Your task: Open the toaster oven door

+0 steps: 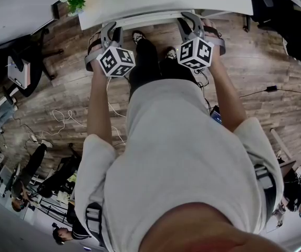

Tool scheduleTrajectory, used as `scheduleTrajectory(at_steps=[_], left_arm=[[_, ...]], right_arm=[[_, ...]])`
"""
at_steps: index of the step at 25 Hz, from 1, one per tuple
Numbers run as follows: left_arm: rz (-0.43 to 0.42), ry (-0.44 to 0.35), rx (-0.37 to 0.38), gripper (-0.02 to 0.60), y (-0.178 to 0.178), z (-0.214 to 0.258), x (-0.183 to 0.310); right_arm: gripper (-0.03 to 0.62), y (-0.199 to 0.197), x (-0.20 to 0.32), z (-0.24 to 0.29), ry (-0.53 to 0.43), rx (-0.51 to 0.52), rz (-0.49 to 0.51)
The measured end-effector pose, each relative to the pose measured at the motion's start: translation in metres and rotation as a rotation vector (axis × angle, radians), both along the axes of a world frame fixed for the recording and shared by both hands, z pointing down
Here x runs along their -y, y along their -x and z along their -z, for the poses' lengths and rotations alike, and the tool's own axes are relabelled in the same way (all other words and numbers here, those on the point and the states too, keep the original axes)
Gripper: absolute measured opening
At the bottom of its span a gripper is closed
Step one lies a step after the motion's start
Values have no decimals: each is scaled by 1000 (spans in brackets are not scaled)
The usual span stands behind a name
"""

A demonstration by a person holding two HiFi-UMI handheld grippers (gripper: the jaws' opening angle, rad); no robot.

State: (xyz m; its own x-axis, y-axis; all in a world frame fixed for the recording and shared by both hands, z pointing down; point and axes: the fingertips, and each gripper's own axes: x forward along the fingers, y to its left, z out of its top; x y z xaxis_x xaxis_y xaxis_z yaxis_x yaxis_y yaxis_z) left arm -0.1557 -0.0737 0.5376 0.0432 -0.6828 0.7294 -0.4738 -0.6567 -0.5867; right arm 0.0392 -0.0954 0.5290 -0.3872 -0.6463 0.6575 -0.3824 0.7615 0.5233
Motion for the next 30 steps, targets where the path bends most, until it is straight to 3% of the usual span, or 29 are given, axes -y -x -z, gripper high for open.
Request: scheduleTrajectory(at_steps=[22,30], left_arm=[[68,-98,-5,89,-2,-6,-2],[81,-91,0,89,-5,-15,-3]], right_arm=[[87,-3,-3,-8,-61,21,-4],[87,-5,-5,-17,-68,20,13]])
